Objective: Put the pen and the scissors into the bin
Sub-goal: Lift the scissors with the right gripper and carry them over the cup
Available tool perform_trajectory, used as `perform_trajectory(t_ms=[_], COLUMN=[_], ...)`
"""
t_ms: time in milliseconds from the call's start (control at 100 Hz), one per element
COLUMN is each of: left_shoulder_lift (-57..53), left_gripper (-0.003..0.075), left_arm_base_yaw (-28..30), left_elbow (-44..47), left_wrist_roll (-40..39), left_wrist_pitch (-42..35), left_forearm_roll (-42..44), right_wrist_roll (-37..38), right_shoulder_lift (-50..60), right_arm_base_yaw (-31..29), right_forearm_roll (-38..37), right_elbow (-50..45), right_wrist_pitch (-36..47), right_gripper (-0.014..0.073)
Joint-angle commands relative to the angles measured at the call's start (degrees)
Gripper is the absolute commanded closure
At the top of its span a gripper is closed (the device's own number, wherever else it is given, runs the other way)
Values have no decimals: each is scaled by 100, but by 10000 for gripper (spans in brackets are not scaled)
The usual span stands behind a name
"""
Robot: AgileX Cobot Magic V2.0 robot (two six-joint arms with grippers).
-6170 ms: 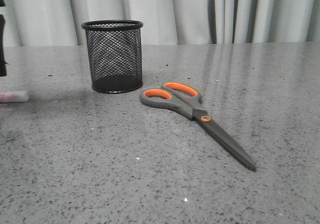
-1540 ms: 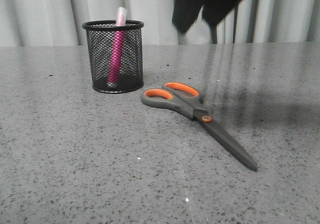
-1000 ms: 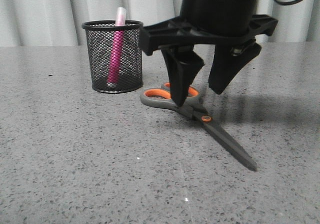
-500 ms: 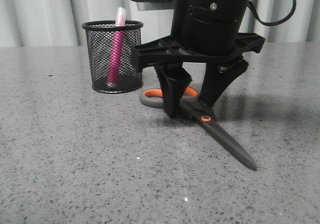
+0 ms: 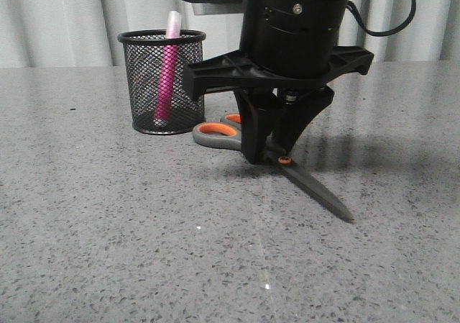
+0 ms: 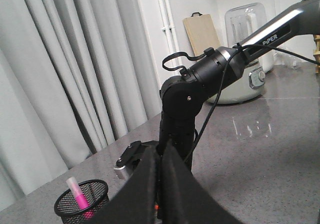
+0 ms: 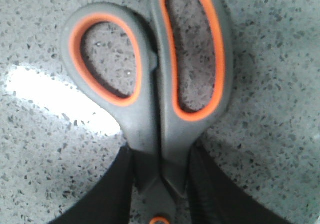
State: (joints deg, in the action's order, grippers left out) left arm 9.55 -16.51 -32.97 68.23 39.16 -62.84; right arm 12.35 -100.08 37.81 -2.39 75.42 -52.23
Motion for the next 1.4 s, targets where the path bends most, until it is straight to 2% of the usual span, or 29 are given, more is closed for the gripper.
perform_trajectory(t_ms=[0, 270, 380, 450, 600, 920, 990, 1130, 1390], left_shoulder_lift=[140, 140, 140, 140, 140, 140, 140, 140, 140], left_gripper=[739, 739, 739, 739, 739, 739, 739, 739, 739], left_arm_base_yaw=[-46, -46, -46, -46, -46, -46, -46, -46, -46], left_elbow=[-144, -164, -164, -164, -164, -164, -164, -164, -164], left_wrist_roll=[-57, -57, -57, -57, -57, -57, -57, -57, -57], left_wrist_pitch=[-287, -201, -216, -258, -495, -369, -250, -82, 230], left_forearm_roll=[-314, -618, -599, -556, -547, -547, -547, -547, -547], right_wrist_roll=[30, 93, 93, 93, 93, -30, -266, -339, -521], right_shoulder_lift=[25, 1334, 2100, 2465, 2723, 1606, 1200, 460, -64], right_arm_base_yaw=[-31, -31, -31, -31, -21, -21, -21, -21, -86], right_forearm_roll=[-6, -99, -99, -111, -279, -884, -884, -884, -769], right_elbow=[7, 58, 58, 58, 34, -615, -666, -666, -666], right_wrist_pitch=[-245, -556, -215, 547, 3073, 8046, 8615, 9197, 9599], right_gripper=[661, 660, 660, 661, 661, 662, 662, 662, 662])
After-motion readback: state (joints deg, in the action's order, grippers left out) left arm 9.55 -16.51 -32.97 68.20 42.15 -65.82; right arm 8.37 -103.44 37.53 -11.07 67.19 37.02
